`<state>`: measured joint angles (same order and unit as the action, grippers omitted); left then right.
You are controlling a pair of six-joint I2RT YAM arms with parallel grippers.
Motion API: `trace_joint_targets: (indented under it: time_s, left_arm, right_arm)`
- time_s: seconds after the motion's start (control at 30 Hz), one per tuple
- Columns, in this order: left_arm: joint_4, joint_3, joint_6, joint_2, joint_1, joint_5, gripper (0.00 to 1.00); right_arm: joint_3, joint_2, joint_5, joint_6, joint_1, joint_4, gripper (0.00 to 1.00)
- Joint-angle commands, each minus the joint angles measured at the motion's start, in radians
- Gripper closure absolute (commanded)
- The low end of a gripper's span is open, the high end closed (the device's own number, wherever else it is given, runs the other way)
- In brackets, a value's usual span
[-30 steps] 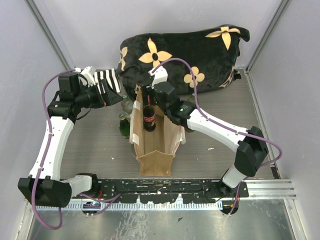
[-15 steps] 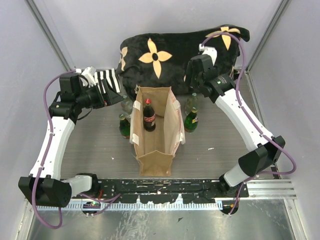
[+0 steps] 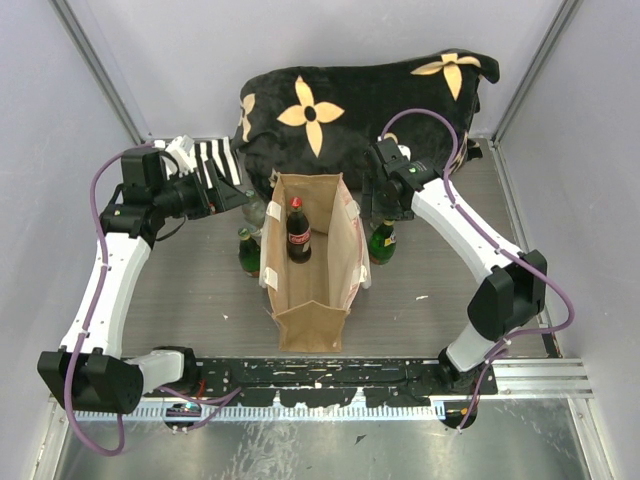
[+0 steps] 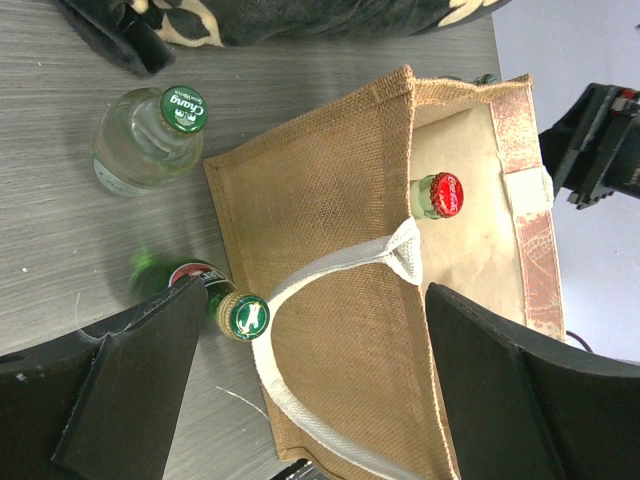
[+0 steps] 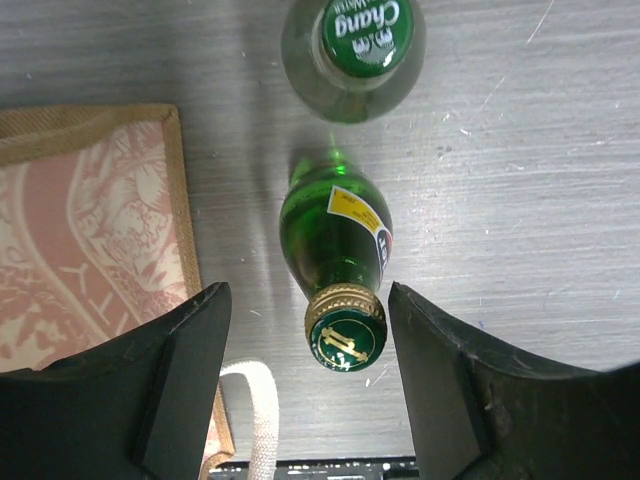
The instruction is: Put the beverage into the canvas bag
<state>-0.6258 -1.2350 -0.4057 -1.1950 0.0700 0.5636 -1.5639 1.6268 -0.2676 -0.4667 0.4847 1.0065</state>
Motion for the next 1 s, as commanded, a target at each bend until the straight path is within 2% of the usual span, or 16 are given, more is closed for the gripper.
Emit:
trace_joint_targets:
  time_s: [0.0,0.37,0.5,0.67,0.7,0.97]
  left_arm:
    - [0.021,0.013,-0.004,0.009,-0.004,0.022,0.02]
    - [0.03,0.023,-0.007,0.008,-0.004,0.022,0.02]
    - [0.032,0.024,-0.01,0.007,-0.004,0.022,0.02]
    - [0.032,0.025,-0.009,0.008,-0.004,0.022,0.02]
    - [0.032,0.025,-0.009,0.008,-0.004,0.022,0.02]
    - [0.034,0.024,-0.012,0.0,-0.004,0.024,0.02]
  right_arm:
    - [0.01,-0.003,0.021,-0.017,-0.013,0.023,0.31]
    - [0.056,0.008,0.03,-0.008,-0.032,0.029,0.51]
    - [0.074,0.007,0.03,-0.007,-0.037,0.008,0.66]
    - [0.072,0.003,0.036,0.001,-0.037,0.001,0.96]
    - [0.067,0.0,0.038,0.004,-0.036,0.0,0.99]
    - [-0.033,-0.04,0.014,0.021,-0.038,0.042,0.99]
